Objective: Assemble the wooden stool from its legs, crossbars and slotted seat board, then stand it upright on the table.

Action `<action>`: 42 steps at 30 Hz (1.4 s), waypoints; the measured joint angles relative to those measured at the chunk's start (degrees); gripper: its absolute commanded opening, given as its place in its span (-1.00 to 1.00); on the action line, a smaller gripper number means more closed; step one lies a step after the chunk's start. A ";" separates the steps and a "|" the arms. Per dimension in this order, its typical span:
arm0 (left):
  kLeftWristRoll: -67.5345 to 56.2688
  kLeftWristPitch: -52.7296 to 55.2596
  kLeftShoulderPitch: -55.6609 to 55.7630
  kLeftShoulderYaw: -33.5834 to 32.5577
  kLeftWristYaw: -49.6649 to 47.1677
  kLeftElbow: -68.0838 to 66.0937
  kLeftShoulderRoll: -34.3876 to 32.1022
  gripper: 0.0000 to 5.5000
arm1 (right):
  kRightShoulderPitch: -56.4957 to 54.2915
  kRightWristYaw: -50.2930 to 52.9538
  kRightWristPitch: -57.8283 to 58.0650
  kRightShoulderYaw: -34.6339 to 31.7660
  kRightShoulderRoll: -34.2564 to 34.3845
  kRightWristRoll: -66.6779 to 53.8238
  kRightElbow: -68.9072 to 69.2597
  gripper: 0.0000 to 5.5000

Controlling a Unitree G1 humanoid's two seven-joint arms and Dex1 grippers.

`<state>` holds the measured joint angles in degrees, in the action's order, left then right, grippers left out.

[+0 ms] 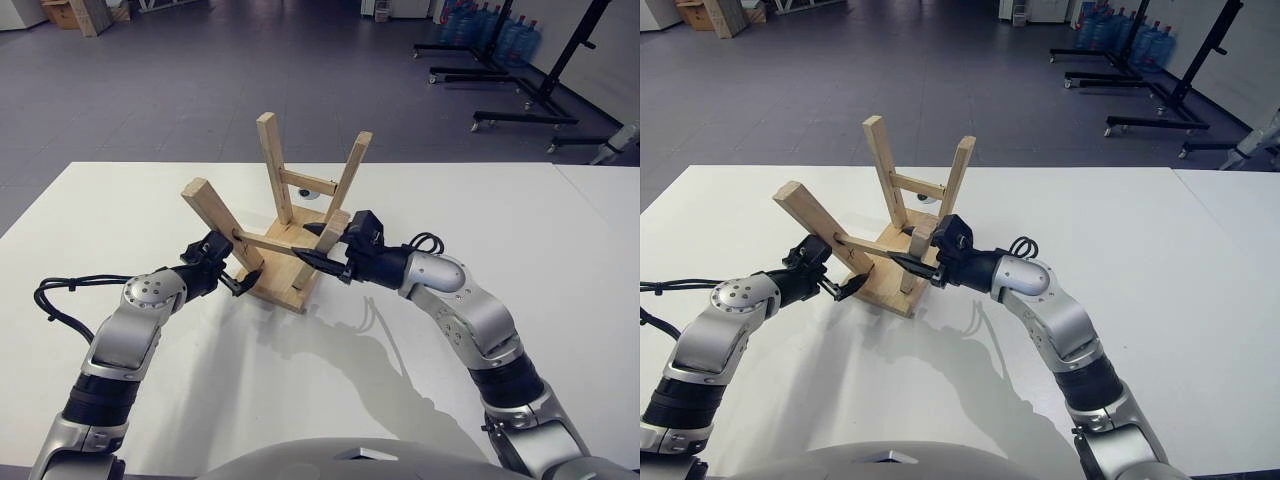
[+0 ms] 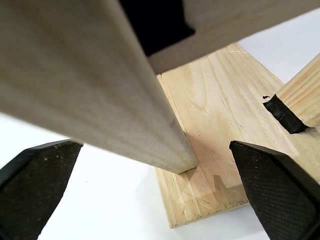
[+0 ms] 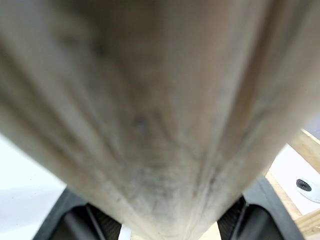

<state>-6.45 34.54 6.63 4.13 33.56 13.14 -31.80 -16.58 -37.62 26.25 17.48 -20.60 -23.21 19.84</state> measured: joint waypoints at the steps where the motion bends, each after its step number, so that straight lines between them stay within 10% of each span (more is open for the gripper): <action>1: 0.00 0.01 0.00 0.00 0.00 0.00 0.00 0.96 | -0.20 -0.05 0.17 0.05 -0.02 0.01 -0.10 -0.25; 42: -6.97 5.75 -7.41 -7.54 -4.01 8.02 4.00 0.96 | -6.76 0.05 3.28 3.06 1.27 2.25 -4.29 -0.25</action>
<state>-13.42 40.29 -0.78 -3.41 29.55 21.16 -27.80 -23.33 -37.57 29.53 20.54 -19.33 -20.96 15.55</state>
